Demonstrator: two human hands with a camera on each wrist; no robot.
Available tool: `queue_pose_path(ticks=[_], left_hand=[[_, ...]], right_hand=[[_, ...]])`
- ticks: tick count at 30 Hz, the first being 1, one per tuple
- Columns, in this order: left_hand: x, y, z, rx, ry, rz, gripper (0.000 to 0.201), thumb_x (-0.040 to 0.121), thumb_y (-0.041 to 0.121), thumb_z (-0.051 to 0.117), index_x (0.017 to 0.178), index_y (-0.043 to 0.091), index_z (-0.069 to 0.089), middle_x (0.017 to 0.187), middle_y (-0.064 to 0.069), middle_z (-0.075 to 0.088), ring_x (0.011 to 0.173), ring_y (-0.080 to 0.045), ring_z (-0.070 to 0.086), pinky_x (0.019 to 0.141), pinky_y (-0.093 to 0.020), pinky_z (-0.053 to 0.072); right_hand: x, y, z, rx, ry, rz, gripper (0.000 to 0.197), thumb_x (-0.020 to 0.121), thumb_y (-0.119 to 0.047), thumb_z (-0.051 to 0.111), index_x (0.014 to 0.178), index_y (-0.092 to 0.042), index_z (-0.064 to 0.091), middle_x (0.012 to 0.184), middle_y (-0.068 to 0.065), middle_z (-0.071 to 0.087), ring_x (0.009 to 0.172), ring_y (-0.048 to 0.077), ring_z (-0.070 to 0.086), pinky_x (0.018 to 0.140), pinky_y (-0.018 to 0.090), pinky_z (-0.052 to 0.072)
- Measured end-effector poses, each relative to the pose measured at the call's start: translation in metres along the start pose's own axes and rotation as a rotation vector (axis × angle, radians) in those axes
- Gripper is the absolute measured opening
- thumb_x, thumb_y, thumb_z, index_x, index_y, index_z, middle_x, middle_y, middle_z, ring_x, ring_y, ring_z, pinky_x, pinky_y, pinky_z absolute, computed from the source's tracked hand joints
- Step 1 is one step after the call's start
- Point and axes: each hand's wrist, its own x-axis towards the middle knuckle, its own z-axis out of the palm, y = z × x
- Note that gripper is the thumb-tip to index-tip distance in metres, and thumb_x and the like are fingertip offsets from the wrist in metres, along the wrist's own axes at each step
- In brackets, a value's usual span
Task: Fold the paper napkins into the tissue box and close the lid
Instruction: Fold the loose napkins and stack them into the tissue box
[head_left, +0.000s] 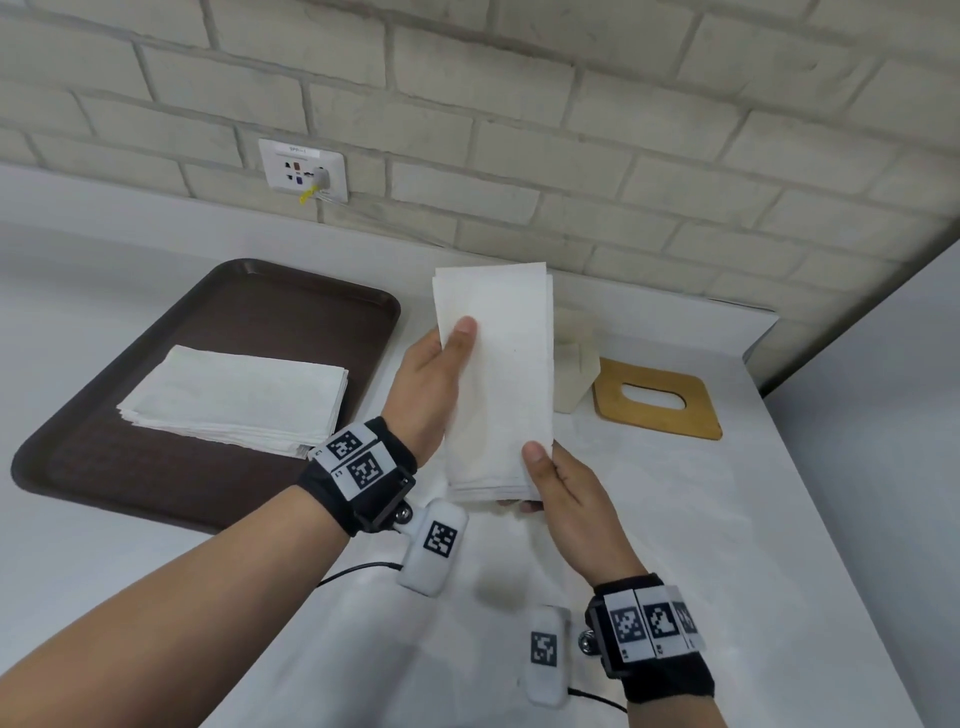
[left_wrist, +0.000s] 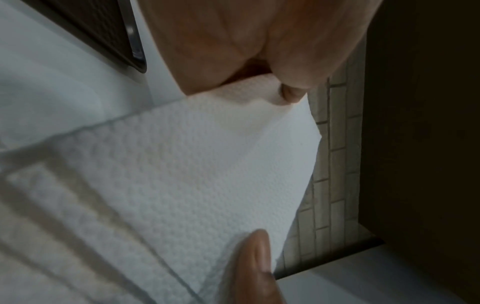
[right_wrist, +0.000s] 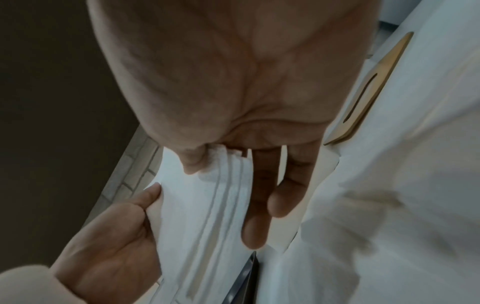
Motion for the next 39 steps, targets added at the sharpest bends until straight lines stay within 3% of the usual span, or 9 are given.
queue_pose_path(ticks=[4,6,9,12,15,18,23,31,39], left_hand=[[-0.002,-0.004,-0.001,0.042,-0.086,0.024,0.039,0.110,0.032,0.048,0.131,0.003,0.064,0.124,-0.013,0.074,0.118,-0.031,0.071,0.107,-0.054,0.052],[-0.002,-0.007,-0.002,0.100,-0.117,0.057,0.039,0.110,0.035,0.049,0.130,0.006,0.065,0.124,-0.012,0.074,0.117,-0.032,0.070,0.107,-0.056,0.052],[-0.004,-0.010,-0.003,0.210,-0.143,0.126,0.036,0.108,0.037,0.050,0.128,0.012,0.066,0.126,-0.009,0.073,0.118,-0.028,0.070,0.105,-0.051,0.054],[-0.009,-0.015,-0.006,0.293,-0.240,0.127,0.026,0.112,0.025,0.045,0.129,0.017,0.062,0.125,-0.002,0.073,0.116,-0.018,0.070,0.098,-0.035,0.057],[-0.018,-0.025,-0.006,0.371,-0.329,0.163,0.030,0.112,0.024,0.043,0.136,0.017,0.059,0.129,-0.002,0.072,0.121,-0.018,0.068,0.102,-0.035,0.055],[-0.025,-0.036,-0.003,0.425,-0.303,0.255,0.027,0.112,0.021,0.045,0.134,0.015,0.059,0.126,0.001,0.071,0.120,-0.013,0.066,0.102,-0.028,0.053],[-0.035,-0.063,-0.007,0.460,-0.249,0.195,0.032,0.107,0.029,0.056,0.136,0.016,0.057,0.125,0.006,0.071,0.118,-0.009,0.066,0.100,-0.029,0.053],[-0.038,-0.053,-0.002,0.427,-0.198,0.206,0.020,0.109,0.024,0.051,0.123,0.018,0.064,0.112,0.008,0.074,0.103,-0.003,0.070,0.084,-0.018,0.054],[-0.040,-0.062,-0.006,0.493,-0.232,0.146,0.018,0.107,0.021,0.056,0.124,0.020,0.063,0.114,0.008,0.074,0.104,-0.004,0.071,0.086,-0.022,0.056]], right_hand=[[0.000,-0.008,-0.003,0.012,0.047,-0.077,0.033,0.107,-0.042,0.043,0.137,-0.037,0.056,0.127,-0.029,0.065,0.119,-0.014,0.056,0.098,0.007,0.043],[0.004,-0.009,-0.005,0.008,0.097,-0.086,0.028,0.109,-0.035,0.043,0.134,-0.039,0.056,0.122,-0.031,0.064,0.113,-0.015,0.057,0.097,0.011,0.045],[0.009,-0.002,-0.002,-0.099,0.065,-0.059,0.022,0.107,-0.023,0.052,0.095,-0.041,0.055,0.090,-0.025,0.065,0.084,-0.005,0.061,0.081,0.027,0.050],[0.009,-0.002,0.005,0.074,0.113,-0.060,0.037,0.098,-0.011,0.063,0.123,-0.035,0.049,0.122,-0.012,0.070,0.110,0.005,0.068,0.097,0.033,0.055],[0.008,-0.011,0.011,0.158,0.256,-0.099,0.039,0.100,-0.009,0.059,0.116,-0.041,0.045,0.114,-0.027,0.068,0.104,-0.007,0.065,0.089,0.020,0.051],[0.006,-0.010,0.018,0.128,0.371,-0.139,0.033,0.102,-0.008,0.054,0.117,-0.034,0.042,0.097,-0.043,0.063,0.090,-0.016,0.061,0.080,0.012,0.046],[-0.003,0.003,0.030,0.159,0.390,-0.104,0.040,0.102,-0.011,0.056,0.120,-0.042,0.039,0.119,-0.020,0.064,0.109,-0.008,0.061,0.093,0.016,0.047],[-0.006,0.000,0.025,0.132,0.449,-0.133,0.027,0.103,-0.008,0.054,0.124,-0.021,0.041,0.111,-0.018,0.063,0.097,-0.008,0.063,0.084,0.018,0.051],[-0.005,0.012,0.023,0.078,0.395,-0.021,0.021,0.101,-0.011,0.054,0.114,-0.021,0.040,0.103,-0.014,0.061,0.087,-0.006,0.061,0.078,0.024,0.048]])
